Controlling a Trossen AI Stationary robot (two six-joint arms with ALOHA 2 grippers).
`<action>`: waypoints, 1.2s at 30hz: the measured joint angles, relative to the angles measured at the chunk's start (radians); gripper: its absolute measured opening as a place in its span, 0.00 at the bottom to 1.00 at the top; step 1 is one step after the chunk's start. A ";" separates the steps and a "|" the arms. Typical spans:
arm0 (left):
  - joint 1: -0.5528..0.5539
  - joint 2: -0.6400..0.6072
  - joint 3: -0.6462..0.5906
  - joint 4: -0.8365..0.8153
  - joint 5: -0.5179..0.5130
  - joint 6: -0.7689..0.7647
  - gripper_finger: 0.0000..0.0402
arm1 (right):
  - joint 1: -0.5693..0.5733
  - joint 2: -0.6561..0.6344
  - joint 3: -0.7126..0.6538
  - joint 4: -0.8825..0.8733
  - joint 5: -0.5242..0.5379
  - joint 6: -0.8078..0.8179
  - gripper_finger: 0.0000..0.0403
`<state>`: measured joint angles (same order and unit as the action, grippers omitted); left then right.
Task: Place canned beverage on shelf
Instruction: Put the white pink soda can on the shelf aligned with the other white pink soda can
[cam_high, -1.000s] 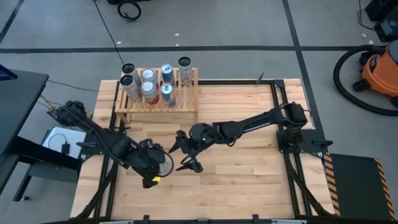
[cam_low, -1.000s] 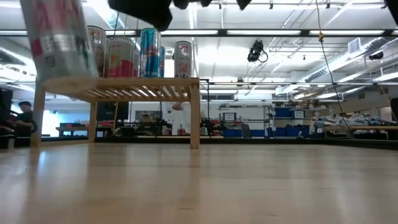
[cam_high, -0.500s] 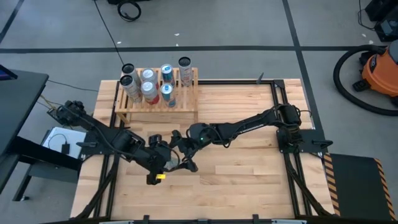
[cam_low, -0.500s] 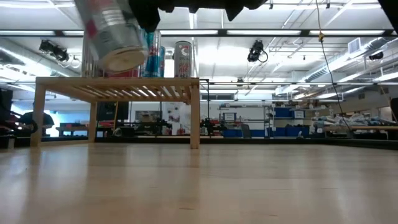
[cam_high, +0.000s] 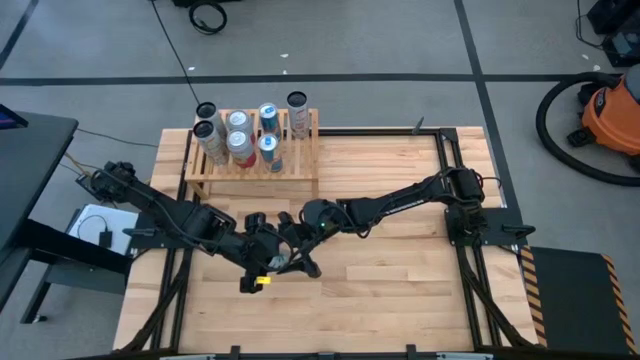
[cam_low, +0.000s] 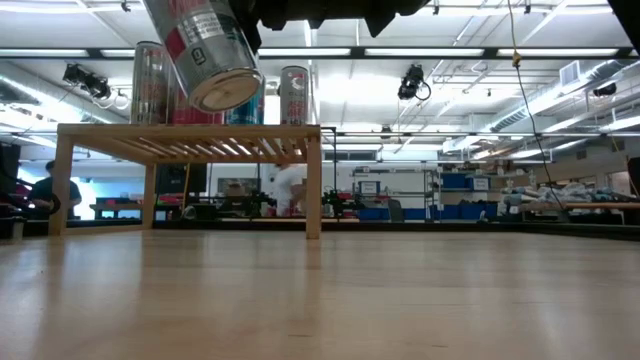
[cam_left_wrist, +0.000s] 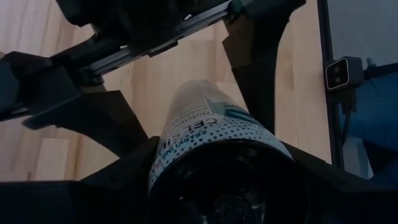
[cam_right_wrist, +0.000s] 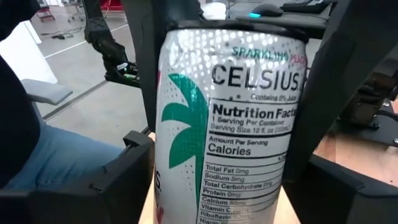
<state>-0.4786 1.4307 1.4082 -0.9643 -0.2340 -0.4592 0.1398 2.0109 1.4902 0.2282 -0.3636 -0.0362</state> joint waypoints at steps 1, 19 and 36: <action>0.000 0.000 0.000 0.001 0.001 0.000 0.67 | 0.000 0.000 0.000 -0.002 0.001 0.000 0.81; 0.015 0.000 0.000 -0.012 0.039 0.050 0.76 | 0.000 0.000 0.000 -0.009 0.009 0.003 0.69; 0.019 -0.066 0.000 -0.051 0.019 0.010 0.78 | -0.005 -0.016 0.002 0.008 0.156 0.063 0.68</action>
<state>-0.4591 1.3644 1.4082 -1.0151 -0.2150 -0.4494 0.1347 1.9950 1.4921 0.2359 -0.2079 0.0266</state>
